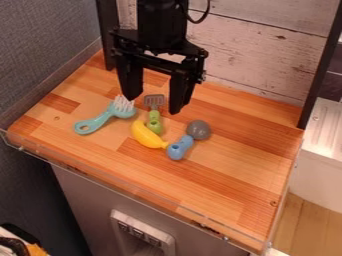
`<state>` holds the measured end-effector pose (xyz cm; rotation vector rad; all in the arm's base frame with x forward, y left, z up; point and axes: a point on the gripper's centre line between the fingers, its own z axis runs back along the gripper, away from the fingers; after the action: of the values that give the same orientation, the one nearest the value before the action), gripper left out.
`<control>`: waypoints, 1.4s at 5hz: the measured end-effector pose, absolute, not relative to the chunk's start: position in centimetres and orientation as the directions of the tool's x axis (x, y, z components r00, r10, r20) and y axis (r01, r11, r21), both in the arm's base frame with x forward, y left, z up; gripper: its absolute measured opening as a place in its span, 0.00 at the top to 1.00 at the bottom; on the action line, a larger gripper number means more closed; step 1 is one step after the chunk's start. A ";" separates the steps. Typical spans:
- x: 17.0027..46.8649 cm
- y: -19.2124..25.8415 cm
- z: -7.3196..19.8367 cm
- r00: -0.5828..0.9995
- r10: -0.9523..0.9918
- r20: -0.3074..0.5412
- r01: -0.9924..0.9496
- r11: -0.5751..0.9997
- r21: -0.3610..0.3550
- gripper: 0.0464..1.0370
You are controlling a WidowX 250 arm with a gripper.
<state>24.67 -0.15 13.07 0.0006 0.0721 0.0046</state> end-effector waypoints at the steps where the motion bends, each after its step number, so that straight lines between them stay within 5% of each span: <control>1: 25.0 -0.2 12.8 0.992 -0.094 -0.089 0.094 0.996 0.002 0.04; 4: 28.4 -3.4 12.4 0.742 -0.666 -0.079 0.666 0.745 -0.019 0.04; 5: 29.2 -4.4 12.0 0.639 -0.765 -0.074 0.766 0.642 -0.022 0.04; 7: 30.2 -4.4 11.2 0.708 -0.701 -0.082 0.703 0.711 -0.019 0.04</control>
<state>30.24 -4.44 11.20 0.0146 0.0856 -0.7794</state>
